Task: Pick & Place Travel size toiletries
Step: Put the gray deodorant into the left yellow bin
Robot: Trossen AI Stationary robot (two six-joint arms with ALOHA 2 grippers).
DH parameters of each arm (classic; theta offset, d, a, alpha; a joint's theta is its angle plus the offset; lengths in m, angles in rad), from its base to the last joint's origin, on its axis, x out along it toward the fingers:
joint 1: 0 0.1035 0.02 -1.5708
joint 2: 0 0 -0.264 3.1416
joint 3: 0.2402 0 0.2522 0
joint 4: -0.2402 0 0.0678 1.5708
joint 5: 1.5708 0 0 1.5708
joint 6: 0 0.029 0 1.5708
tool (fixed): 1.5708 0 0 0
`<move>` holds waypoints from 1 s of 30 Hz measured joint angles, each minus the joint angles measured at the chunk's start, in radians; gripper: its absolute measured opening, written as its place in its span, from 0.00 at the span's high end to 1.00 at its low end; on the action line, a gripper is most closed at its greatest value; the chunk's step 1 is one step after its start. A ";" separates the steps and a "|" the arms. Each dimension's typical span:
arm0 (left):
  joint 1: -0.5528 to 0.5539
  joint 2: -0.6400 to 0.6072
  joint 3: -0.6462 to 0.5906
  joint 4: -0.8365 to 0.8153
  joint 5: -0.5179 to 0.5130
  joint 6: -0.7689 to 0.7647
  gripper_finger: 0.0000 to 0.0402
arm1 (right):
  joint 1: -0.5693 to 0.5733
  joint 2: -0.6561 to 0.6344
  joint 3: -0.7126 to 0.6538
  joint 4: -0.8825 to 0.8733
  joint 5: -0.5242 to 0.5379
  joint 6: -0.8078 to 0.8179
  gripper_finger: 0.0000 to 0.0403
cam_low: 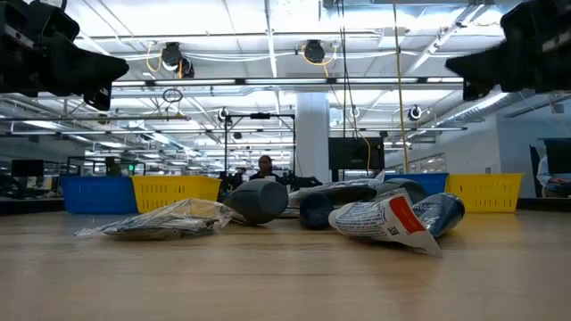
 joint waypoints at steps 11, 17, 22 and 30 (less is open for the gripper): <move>0.000 0.000 0.000 0.004 0.000 0.000 0.93 | 0.001 0.008 0.000 0.218 -0.003 0.261 0.99; 0.000 0.000 0.000 0.033 0.000 -0.032 0.93 | 0.004 0.067 0.000 0.224 -0.030 0.164 0.99; 0.000 0.000 0.000 0.080 0.000 -0.051 0.93 | 0.018 0.228 0.000 0.229 -0.058 0.074 1.00; 0.000 0.000 0.001 0.163 -0.026 -0.040 0.93 | 0.122 0.695 0.000 0.543 0.051 0.109 1.00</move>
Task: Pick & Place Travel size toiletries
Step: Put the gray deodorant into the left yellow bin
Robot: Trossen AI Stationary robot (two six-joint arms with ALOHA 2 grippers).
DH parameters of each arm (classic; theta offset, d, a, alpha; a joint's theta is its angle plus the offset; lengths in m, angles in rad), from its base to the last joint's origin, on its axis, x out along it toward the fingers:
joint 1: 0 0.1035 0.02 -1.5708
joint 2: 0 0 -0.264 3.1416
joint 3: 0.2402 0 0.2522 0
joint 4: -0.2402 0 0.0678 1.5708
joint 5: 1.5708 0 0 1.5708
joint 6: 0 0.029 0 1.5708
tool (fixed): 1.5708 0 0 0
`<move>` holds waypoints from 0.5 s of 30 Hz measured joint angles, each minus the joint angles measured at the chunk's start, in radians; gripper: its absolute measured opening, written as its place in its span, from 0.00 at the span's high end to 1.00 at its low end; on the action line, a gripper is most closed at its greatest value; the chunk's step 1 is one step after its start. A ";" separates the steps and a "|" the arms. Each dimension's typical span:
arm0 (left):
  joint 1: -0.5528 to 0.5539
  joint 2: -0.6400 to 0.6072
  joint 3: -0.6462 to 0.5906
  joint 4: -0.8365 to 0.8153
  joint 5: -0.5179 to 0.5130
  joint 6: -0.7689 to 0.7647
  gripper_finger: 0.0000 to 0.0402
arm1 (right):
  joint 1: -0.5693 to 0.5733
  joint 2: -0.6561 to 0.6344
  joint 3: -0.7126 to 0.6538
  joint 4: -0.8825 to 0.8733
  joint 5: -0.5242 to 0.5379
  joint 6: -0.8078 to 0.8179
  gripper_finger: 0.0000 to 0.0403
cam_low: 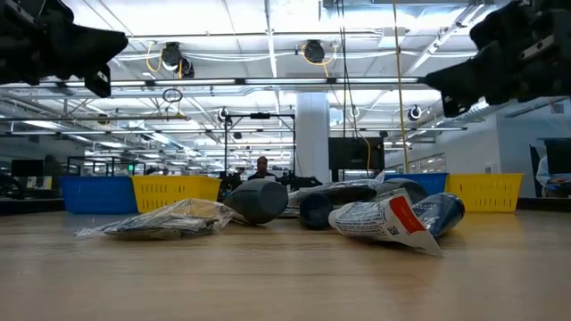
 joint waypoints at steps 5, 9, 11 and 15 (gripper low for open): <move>0.000 0.005 0.000 0.048 -0.059 0.064 0.93 | 0.099 0.310 0.057 0.166 0.089 0.000 1.00; -0.021 0.089 -0.001 0.128 -0.025 0.086 0.93 | 0.165 0.521 0.133 0.193 0.108 -0.021 1.00; -0.040 0.162 0.000 0.226 -0.026 0.115 0.93 | 0.181 0.600 0.167 0.233 0.129 -0.065 1.00; -0.081 0.360 0.000 0.388 -0.059 0.162 0.93 | 0.187 0.692 0.233 0.255 0.213 -0.074 1.00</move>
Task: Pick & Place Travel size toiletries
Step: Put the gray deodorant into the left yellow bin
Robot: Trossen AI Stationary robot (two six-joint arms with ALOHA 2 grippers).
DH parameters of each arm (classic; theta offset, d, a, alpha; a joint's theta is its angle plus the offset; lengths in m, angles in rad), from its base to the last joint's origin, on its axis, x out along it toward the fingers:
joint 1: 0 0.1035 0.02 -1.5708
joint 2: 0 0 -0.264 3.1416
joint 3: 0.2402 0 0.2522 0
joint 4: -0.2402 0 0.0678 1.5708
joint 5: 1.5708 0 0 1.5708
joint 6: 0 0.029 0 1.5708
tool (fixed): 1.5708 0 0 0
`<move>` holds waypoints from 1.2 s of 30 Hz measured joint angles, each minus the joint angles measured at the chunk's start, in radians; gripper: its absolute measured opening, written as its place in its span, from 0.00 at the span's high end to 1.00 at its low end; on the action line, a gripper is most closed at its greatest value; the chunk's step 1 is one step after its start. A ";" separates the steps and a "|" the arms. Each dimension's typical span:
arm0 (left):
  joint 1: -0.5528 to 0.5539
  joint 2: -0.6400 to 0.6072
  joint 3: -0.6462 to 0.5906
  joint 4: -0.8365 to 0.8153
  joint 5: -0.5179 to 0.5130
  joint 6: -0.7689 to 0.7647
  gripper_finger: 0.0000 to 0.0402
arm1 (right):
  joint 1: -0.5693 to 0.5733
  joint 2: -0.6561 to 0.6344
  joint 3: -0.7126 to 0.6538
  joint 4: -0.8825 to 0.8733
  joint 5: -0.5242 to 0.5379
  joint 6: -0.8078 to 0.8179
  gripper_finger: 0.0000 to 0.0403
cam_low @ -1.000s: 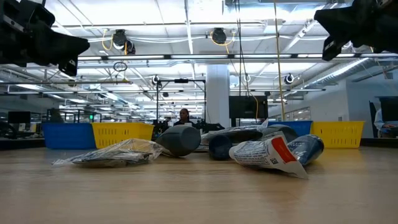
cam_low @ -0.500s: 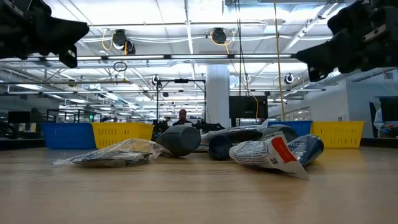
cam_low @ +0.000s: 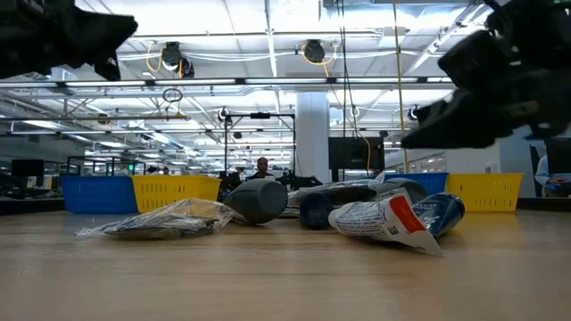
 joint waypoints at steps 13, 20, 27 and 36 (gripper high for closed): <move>-0.061 0.791 0.341 0.033 -0.090 0.097 0.93 | 0.047 0.032 0.056 -0.007 -0.035 0.000 0.68; -0.111 1.115 0.620 -0.195 -0.099 0.089 0.85 | 0.092 0.032 0.056 -0.008 -0.065 0.002 0.47; -0.126 1.303 0.849 -0.435 -0.098 0.092 0.54 | 0.092 0.032 0.057 0.000 -0.115 0.013 0.34; -0.101 1.407 0.985 -0.733 -0.098 0.122 0.25 | 0.092 0.032 0.057 0.000 -0.119 0.023 0.31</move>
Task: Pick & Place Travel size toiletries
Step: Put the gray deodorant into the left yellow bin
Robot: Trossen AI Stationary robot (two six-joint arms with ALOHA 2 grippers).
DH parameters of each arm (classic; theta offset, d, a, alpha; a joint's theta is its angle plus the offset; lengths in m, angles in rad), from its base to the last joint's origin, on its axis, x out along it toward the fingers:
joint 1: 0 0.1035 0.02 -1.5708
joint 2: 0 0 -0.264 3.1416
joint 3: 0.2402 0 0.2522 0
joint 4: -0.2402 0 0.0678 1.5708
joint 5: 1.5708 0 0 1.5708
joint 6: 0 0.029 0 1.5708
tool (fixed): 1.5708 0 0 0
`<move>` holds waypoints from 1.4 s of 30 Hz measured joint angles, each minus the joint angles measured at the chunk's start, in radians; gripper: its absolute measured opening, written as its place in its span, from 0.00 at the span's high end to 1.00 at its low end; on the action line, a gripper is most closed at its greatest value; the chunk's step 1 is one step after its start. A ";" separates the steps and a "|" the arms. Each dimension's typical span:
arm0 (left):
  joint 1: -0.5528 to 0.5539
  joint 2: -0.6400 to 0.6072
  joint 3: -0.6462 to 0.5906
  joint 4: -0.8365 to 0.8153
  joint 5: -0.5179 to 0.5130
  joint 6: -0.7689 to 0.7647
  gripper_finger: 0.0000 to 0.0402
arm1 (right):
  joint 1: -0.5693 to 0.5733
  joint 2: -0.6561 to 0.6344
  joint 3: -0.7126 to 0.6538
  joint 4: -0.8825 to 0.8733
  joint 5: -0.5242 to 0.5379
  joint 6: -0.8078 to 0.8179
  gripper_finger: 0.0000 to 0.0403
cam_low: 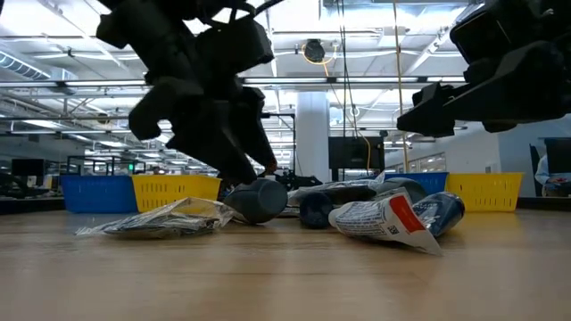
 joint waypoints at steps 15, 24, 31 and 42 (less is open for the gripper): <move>0.051 0.102 0.000 0.051 0.117 -0.035 0.39 | 0.000 0.000 0.000 -0.005 0.004 0.016 0.33; 0.051 0.099 -0.001 0.037 0.104 -0.145 0.52 | 0.000 0.000 0.000 -0.001 0.004 0.042 0.34; 0.036 0.089 -0.001 0.009 -0.068 -0.248 0.50 | 0.000 0.000 0.000 0.000 0.004 0.065 0.34; 0.020 -0.135 0.003 -0.118 -0.614 -0.447 0.49 | 0.000 0.000 0.000 0.016 0.007 0.068 0.34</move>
